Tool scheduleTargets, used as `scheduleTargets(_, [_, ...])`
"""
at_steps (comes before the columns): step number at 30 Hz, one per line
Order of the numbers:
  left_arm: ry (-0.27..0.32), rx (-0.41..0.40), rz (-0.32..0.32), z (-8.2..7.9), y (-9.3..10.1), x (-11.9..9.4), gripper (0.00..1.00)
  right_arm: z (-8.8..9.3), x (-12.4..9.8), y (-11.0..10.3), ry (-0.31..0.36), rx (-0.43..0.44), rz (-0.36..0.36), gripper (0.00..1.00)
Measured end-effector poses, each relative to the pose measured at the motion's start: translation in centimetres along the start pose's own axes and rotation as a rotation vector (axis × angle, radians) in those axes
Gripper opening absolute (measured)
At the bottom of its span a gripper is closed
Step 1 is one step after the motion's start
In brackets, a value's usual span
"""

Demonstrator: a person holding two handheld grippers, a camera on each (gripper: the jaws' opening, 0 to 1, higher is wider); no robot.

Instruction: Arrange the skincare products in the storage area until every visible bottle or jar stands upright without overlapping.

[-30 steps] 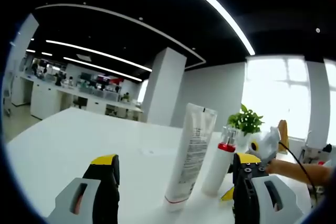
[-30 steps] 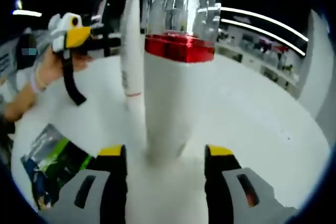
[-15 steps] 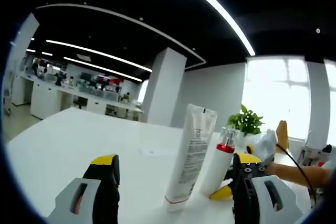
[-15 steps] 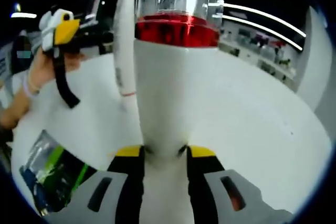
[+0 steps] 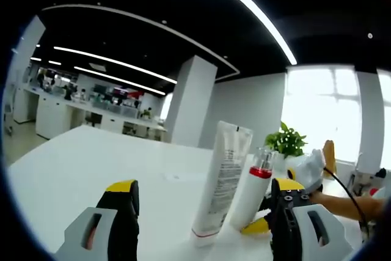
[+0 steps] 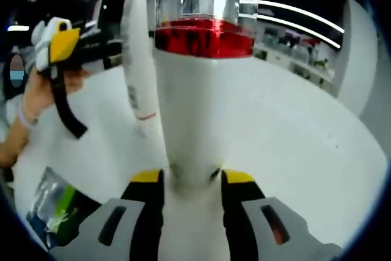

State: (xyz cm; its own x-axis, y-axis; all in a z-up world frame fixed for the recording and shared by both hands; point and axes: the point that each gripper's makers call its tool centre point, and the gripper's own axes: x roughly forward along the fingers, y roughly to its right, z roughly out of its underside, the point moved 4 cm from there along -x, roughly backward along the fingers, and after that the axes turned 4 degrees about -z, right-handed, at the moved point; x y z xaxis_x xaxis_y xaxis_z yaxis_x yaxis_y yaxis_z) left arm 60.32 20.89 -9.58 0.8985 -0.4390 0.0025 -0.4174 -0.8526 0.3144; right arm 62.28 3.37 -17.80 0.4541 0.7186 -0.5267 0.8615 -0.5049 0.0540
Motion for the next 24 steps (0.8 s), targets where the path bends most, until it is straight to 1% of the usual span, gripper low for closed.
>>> scheduleTargets(1, [0.001,0.0,0.0,0.0,0.0,0.0,0.91,-0.1,-0.3,-0.1,0.005,0.0,-0.003,0.59])
scheduleTargets(3, [0.002,0.0,0.0,0.0,0.1,-0.1,0.91,-0.3,-0.8,-0.5,0.006,-0.01,-0.022,0.65])
scheduleTargets(5, [0.001,0.0,0.0,0.1,0.1,-0.1,0.91,-0.6,-1.4,-0.7,0.023,-0.019,-0.035,0.76])
scheduleTargets(7, [-0.001,0.003,0.001,0.1,0.2,-0.1,0.91,-1.4,-2.1,-0.8,0.089,-0.022,-0.044,0.9])
scheduleTargets(8, [-0.001,0.005,0.001,0.1,0.2,-0.1,0.92,-1.8,-2.8,-1.0,0.127,-0.008,-0.046,0.93])
scheduleTargets(11, [-0.003,0.014,-0.004,0.2,0.2,-0.1,0.91,-3.1,-4.3,-0.4,0.226,0.017,-0.069,1.0])
scheduleTargets(12, [0.0,0.019,-0.007,0.1,0.3,-0.2,0.91,-3.3,-4.7,-0.4,0.24,0.021,-0.07,1.0])
scheduleTargets(15, [0.012,0.04,-0.015,-0.2,0.4,-0.3,0.9,-4.4,-6.6,0.4,0.323,0.044,-0.049,1.0])
scheduleTargets(17, [0.011,0.051,-0.01,-0.3,0.6,-0.4,0.9,-4.8,-7.8,0.6,0.356,0.047,-0.039,1.0])
scheduleTargets(19, [0.017,0.057,-0.005,-0.6,0.6,-0.6,0.9,-5.3,-9.1,0.7,0.416,0.047,-0.027,1.0])
scheduleTargets(20, [0.021,0.058,-0.004,-0.8,0.6,-0.6,0.9,-5.5,-10.0,0.5,0.451,0.061,-0.028,0.98])
scheduleTargets(21, [0.024,0.059,-0.004,-1.0,0.6,-0.7,0.9,-5.6,-10.7,0.4,0.468,0.07,-0.043,0.95])
scheduleTargets(22, [0.03,0.058,-0.005,-1.1,0.5,-0.9,0.9,-5.7,-11.4,0.6,0.492,0.088,-0.03,0.92])
scheduleTargets(23, [0.035,0.057,-0.005,-1.3,0.5,-1.0,0.9,-6.0,-12.1,0.8,0.531,0.091,-0.015,0.9])
scheduleTargets(24, [0.038,0.056,-0.006,-1.3,0.4,-1.0,0.9,-6.2,-12.9,0.9,0.575,0.074,-0.009,0.88])
